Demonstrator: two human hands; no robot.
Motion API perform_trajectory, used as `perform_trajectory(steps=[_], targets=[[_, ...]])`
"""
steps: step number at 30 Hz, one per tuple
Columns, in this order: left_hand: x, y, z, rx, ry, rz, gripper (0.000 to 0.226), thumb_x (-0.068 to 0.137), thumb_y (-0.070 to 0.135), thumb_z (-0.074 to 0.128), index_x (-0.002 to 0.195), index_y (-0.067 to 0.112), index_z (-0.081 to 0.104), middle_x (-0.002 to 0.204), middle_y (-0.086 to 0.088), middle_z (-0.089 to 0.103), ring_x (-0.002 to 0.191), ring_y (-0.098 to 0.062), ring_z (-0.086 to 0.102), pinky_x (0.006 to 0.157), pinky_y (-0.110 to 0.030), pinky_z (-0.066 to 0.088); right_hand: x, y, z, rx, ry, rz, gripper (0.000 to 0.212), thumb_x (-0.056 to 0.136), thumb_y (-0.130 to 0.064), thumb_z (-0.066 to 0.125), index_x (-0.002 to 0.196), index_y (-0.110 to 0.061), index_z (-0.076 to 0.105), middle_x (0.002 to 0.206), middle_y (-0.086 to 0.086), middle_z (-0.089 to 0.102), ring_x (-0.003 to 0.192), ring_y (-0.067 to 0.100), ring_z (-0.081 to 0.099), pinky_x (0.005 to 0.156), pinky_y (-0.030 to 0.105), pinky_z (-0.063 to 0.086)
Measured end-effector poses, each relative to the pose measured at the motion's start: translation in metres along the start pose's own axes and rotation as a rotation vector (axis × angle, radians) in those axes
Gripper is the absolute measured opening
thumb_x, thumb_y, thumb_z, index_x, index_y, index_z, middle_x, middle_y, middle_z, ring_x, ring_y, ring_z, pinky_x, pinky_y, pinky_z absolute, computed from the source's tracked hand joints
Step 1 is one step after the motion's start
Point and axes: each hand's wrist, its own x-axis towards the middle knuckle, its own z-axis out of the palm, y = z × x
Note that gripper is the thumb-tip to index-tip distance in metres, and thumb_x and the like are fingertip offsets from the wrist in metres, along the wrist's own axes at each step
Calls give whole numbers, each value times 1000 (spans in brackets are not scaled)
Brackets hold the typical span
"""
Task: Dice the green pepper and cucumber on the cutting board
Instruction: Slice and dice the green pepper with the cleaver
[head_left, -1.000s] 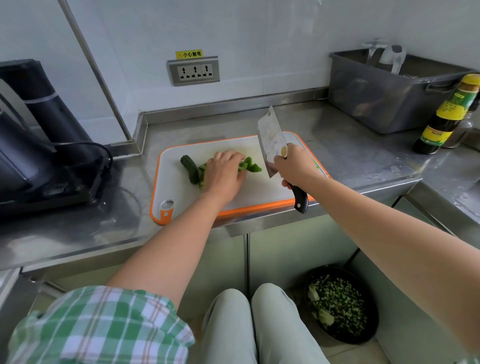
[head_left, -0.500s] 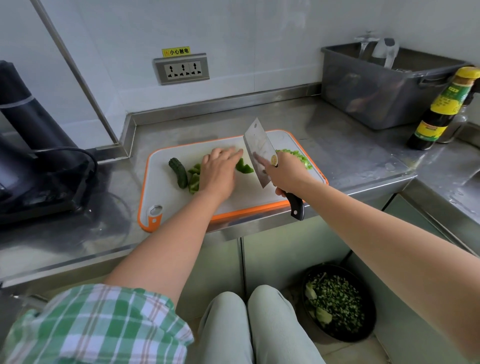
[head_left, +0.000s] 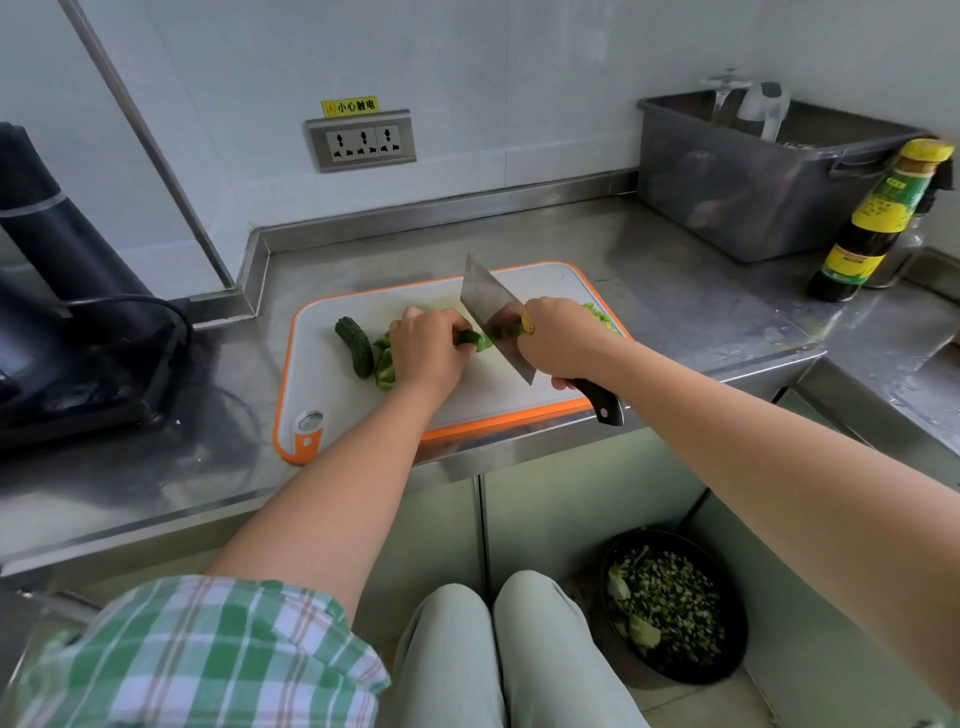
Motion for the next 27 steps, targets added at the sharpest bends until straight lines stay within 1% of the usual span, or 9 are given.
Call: perform_trajectory(steps=[4,8,11,13,17,19,21,24,27], targets=[[0,-1,1,-28,11,1,17,83,27,69,99,27,73,94,-1,72,101,-30,51,80,-33,30,-3,-3,0,-110,-45,-25,13,93,-8,34,92,-1,45,71,11,50,40,20,52,36,23,35],[0,-3,1,-20,19,18,20,81,29,72,101,26,74,94,0,72,100,-29,51,79,-33,31,-1,-4,-1,-163,-97,-19,13,92,-6,35,96,0,45,69,12,51,39,19,51,33,20,33],[-2,-2,-3,-80,11,3,19,79,31,74,97,25,75,91,1,72,99,-30,51,82,-34,38,8,-2,9,-160,-45,-13,14,91,-4,37,101,-2,47,70,8,49,42,19,53,36,23,35],[-5,-2,-6,-99,21,-11,12,80,33,72,87,24,76,87,1,72,96,-31,51,80,-35,40,15,4,18,-116,11,-6,14,92,-5,39,103,-5,47,72,6,49,43,19,55,39,24,38],[-10,1,-12,-23,7,-67,25,87,35,62,73,17,73,78,0,70,90,-33,54,70,-31,29,19,13,21,-21,63,16,9,94,-8,38,99,-4,45,74,10,53,44,22,56,39,25,39],[-10,5,-15,-83,-19,-133,25,86,35,63,72,16,71,78,-1,71,88,-32,60,72,-30,35,16,15,18,34,79,25,9,96,-9,38,99,-4,45,73,10,51,43,23,56,37,26,41],[-8,11,-20,-145,-60,-204,21,84,37,65,76,19,73,85,1,73,90,-28,64,82,-30,44,13,16,15,56,69,31,10,96,-9,37,100,-4,44,74,11,51,43,23,55,35,25,40],[-10,19,-21,-123,-129,-224,17,83,40,68,79,24,74,87,6,73,93,-23,64,95,-35,39,5,16,12,56,13,35,9,95,-7,39,96,-2,46,72,15,53,40,22,54,35,23,38],[-16,17,-20,-73,-48,-133,10,82,39,69,84,30,74,88,9,72,99,-24,59,90,-33,36,1,17,15,36,9,24,11,92,-5,39,93,-2,48,68,15,53,41,24,56,33,21,37]])
